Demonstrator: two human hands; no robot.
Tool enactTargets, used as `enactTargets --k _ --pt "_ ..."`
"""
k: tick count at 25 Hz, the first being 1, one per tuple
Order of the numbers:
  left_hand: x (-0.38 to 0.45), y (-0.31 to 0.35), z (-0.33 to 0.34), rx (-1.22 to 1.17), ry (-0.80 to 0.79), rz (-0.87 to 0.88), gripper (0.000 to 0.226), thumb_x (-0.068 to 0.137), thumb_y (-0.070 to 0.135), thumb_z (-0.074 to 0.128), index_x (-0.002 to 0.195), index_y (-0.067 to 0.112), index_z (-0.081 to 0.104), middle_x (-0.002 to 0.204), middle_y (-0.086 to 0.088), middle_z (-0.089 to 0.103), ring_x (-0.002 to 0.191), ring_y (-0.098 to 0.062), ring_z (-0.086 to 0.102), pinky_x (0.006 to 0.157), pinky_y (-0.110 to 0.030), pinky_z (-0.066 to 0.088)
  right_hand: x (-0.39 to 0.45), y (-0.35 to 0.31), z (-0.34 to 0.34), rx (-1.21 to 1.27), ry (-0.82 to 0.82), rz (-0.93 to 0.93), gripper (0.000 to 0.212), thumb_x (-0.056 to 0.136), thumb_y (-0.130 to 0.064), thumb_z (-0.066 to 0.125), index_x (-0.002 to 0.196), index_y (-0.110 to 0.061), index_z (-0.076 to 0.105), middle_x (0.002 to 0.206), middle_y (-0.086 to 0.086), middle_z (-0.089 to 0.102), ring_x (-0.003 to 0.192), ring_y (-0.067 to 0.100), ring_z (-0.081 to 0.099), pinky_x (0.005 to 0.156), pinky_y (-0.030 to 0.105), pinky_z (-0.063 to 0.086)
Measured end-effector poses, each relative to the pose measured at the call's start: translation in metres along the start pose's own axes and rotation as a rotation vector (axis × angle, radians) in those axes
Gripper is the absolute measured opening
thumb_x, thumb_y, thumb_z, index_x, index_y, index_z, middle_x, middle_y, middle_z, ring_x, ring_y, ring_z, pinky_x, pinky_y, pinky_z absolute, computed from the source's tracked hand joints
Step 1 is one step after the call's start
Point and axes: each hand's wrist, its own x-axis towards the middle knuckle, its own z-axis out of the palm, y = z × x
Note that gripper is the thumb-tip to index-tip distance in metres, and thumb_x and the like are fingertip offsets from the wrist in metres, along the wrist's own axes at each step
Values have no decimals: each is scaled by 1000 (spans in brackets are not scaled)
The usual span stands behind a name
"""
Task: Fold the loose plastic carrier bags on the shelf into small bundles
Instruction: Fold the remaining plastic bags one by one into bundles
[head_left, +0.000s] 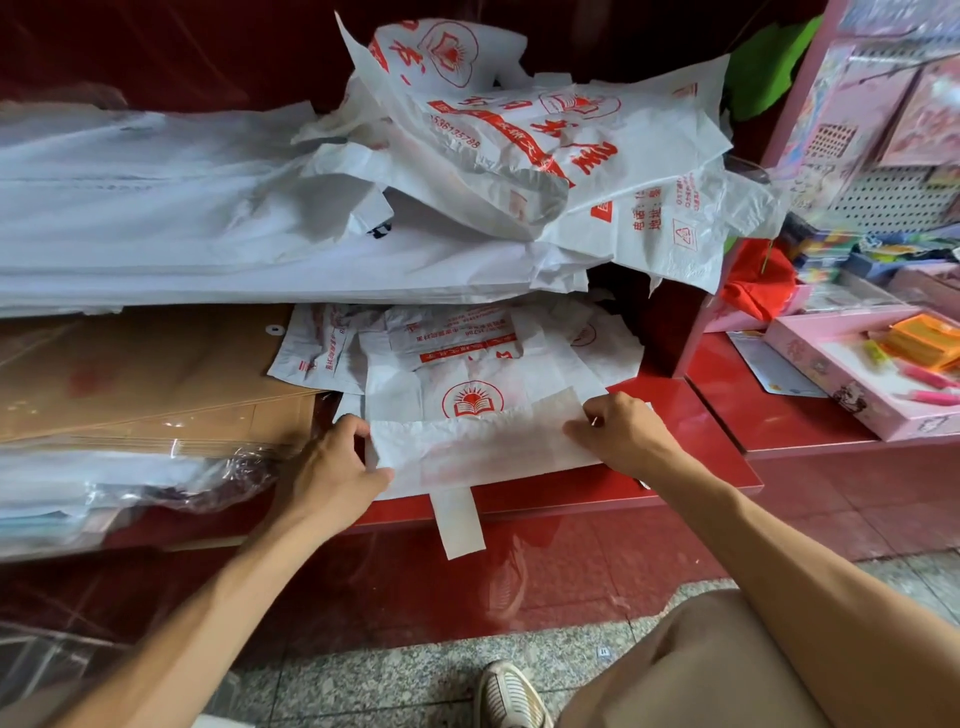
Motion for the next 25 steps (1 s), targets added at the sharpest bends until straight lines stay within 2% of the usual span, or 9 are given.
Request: enactTargets --k 5,9,11,13,16,18,21,23,25 --pt "-5 2 10 303 208 598 53 74 25 72 126 23 58 134 -2 54 123 -27 52 100 -48 42 6 1 6 -45 34 32 30 89 -42 63 71 -21 52 70 -1 57 74 25 58 71 35 44" --pt "-5 9 14 491 -17 579 78 78 74 31 135 27 57 158 4 30 151 -16 0 118 -47 -13 6 -5 0 -104 347 -151 34 85 -41 68 106 -17 55 98 -4 53 90 19 54 70 33 43" --pt "-3 8 10 540 -52 545 83 77 73 23 140 26 51 160 7 23 150 -10 -7 117 -43 -21 5 -7 -1 -93 249 -383 36 79 -45 70 101 -19 63 99 -4 59 93 20 55 73 35 45" --pt "-3 11 7 447 -90 517 70 83 55 38 143 20 47 158 8 30 149 -7 15 120 -34 -12 1 -7 3 -123 -33 -463 40 75 -50 68 108 -27 65 112 -6 61 104 19 52 88 39 45" --pt "-5 14 5 281 -87 497 32 86 9 50 115 14 61 133 2 60 118 -15 58 111 -30 36 -1 -5 4 -207 -283 -388 51 80 -31 68 129 -33 53 136 -11 48 121 16 40 101 38 37" --pt "-5 15 4 168 -14 409 28 91 6 48 109 15 67 116 3 70 96 -17 66 86 -30 52 1 -3 5 -220 -251 -375 56 78 -21 65 132 -31 52 137 -10 49 122 18 42 101 40 38" --pt "2 15 -5 -120 -3 265 22 97 18 54 83 17 70 59 14 57 53 -4 51 54 -30 39 3 -4 -1 -6 -31 -380 31 79 -12 66 108 -21 69 107 -2 70 98 17 62 83 33 48" --pt "4 17 -14 -288 4 178 19 93 20 63 74 17 66 58 16 52 53 -3 46 53 -24 33 1 -6 -11 351 85 -259 11 83 -9 68 92 -14 72 79 -2 70 68 7 61 63 22 46" --pt "3 18 -20 -371 -19 76 14 84 15 73 92 26 67 81 12 66 73 -4 59 61 -20 41 0 -5 -14 661 70 -117 6 85 -8 68 90 -11 70 77 -2 71 64 3 63 61 15 44"
